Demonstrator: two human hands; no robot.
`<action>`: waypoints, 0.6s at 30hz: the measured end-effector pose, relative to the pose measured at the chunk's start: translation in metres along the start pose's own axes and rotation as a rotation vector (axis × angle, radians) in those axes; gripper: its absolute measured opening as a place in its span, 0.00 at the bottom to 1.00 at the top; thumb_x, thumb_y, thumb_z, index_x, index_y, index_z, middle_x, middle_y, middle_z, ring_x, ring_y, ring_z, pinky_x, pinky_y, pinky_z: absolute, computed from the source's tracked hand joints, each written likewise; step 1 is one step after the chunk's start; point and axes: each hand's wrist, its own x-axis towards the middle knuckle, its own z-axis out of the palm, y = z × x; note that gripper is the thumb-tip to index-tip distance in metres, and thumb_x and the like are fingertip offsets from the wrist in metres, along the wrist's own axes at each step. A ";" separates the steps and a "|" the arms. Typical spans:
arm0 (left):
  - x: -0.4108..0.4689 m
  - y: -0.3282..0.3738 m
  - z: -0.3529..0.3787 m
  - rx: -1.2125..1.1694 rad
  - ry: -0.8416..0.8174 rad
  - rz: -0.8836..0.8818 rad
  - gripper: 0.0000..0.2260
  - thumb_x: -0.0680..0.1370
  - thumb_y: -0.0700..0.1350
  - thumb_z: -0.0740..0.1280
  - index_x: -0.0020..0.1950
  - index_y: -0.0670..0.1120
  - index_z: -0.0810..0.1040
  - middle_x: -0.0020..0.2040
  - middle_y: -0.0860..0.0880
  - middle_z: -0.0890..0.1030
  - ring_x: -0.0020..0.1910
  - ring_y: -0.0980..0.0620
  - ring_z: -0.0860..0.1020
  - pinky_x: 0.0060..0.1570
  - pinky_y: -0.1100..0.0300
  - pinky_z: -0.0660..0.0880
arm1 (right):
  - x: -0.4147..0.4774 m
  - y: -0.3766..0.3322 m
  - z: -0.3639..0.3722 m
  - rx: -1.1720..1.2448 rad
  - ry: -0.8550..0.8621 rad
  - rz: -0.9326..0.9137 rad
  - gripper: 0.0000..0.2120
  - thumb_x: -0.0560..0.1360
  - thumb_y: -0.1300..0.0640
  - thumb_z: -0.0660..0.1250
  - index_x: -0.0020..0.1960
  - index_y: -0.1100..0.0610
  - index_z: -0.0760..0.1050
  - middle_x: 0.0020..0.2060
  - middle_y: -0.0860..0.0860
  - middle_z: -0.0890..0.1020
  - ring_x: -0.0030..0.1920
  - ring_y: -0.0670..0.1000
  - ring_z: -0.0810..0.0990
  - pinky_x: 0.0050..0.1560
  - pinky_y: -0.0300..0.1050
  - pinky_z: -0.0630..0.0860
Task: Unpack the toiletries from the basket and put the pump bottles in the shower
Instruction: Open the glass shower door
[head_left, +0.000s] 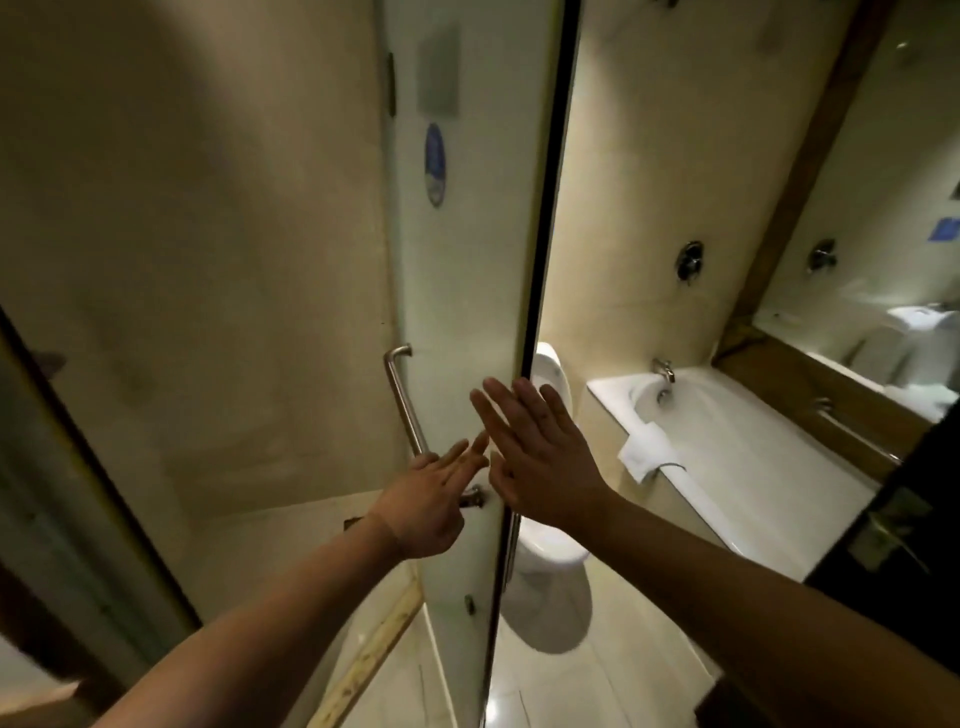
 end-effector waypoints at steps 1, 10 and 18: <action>0.009 0.003 0.005 0.000 0.003 0.002 0.35 0.70 0.44 0.67 0.77 0.43 0.61 0.79 0.44 0.57 0.73 0.45 0.68 0.63 0.51 0.72 | -0.005 0.008 -0.001 -0.005 -0.026 0.023 0.31 0.79 0.51 0.53 0.81 0.57 0.55 0.81 0.55 0.52 0.80 0.59 0.51 0.77 0.59 0.48; 0.095 0.008 0.051 0.019 -0.012 0.097 0.36 0.72 0.47 0.65 0.79 0.49 0.57 0.81 0.50 0.48 0.76 0.50 0.62 0.66 0.52 0.68 | -0.038 0.079 0.002 -0.045 -0.123 0.244 0.38 0.75 0.53 0.65 0.81 0.57 0.55 0.81 0.56 0.49 0.79 0.62 0.49 0.76 0.61 0.56; 0.146 0.011 0.097 -0.033 -0.084 0.069 0.44 0.72 0.46 0.64 0.80 0.58 0.39 0.81 0.53 0.40 0.79 0.46 0.52 0.74 0.44 0.60 | -0.043 0.130 0.008 -0.021 -0.177 0.333 0.42 0.68 0.58 0.72 0.78 0.63 0.58 0.79 0.65 0.46 0.79 0.62 0.38 0.55 0.62 0.80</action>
